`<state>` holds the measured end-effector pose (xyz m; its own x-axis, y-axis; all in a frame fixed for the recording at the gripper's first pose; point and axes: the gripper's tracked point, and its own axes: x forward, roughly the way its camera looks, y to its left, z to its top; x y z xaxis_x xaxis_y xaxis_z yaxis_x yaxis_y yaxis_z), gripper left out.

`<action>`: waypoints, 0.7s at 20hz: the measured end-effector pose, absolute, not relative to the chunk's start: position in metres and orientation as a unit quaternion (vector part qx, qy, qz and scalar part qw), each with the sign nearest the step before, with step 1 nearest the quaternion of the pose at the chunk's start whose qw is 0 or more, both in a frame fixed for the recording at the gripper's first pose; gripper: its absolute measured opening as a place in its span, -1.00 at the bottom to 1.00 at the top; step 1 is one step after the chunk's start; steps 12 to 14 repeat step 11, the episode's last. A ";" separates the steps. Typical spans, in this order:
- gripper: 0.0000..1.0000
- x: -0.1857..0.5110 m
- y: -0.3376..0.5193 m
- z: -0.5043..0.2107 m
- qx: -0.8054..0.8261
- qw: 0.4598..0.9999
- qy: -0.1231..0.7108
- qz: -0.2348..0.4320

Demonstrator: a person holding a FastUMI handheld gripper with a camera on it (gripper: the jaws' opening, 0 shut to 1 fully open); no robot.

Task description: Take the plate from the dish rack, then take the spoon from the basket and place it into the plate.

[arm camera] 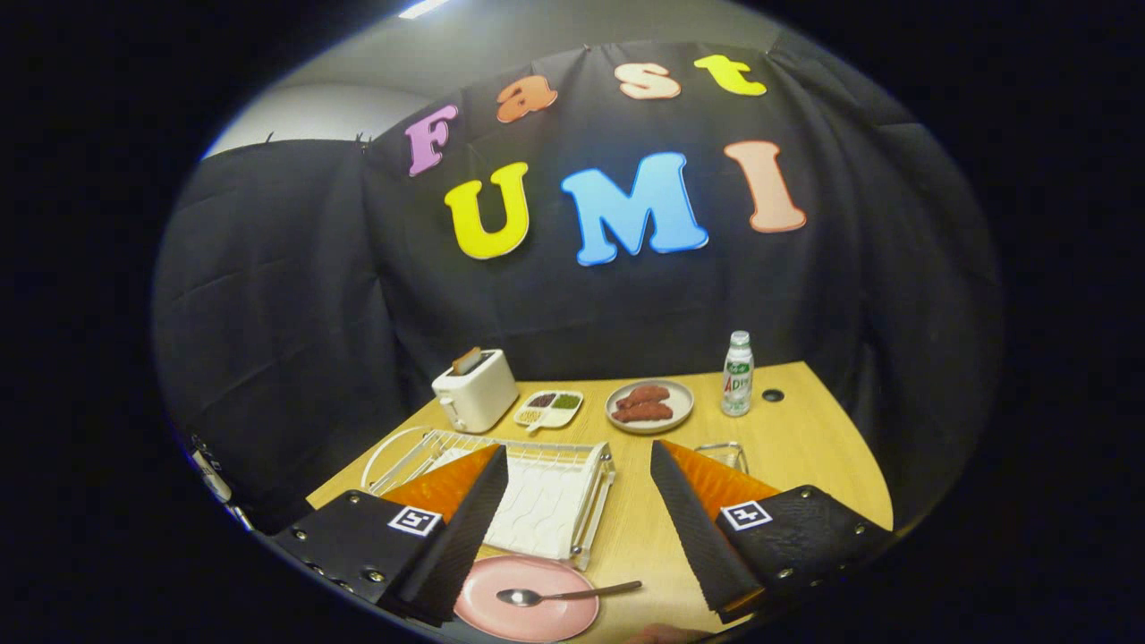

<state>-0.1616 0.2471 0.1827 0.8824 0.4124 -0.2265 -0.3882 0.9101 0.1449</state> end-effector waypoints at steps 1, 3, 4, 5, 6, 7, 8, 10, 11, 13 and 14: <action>0.95 -0.155 0.235 0.192 0.040 0.975 0.102 0.193; 0.95 -0.145 0.212 0.207 0.019 0.984 0.056 0.166; 0.95 -0.138 0.198 0.214 0.006 0.988 0.033 0.150; 0.95 -0.132 0.185 0.221 -0.009 0.990 0.011 0.138; 0.95 -0.127 0.175 0.224 -0.025 0.991 -0.010 0.128; 0.95 -0.121 0.166 0.226 -0.042 0.992 -0.027 0.119; 0.95 -0.117 0.154 0.226 -0.060 0.991 -0.038 0.109; 0.95 -0.108 0.136 0.221 -0.095 0.990 -0.051 0.094; 0.95 -0.103 0.130 0.217 -0.107 0.989 -0.056 0.090; 0.95 -0.103 0.130 0.217 -0.107 0.989 -0.056 0.090; 0.95 -0.103 0.130 0.217 -0.107 0.989 -0.056 0.090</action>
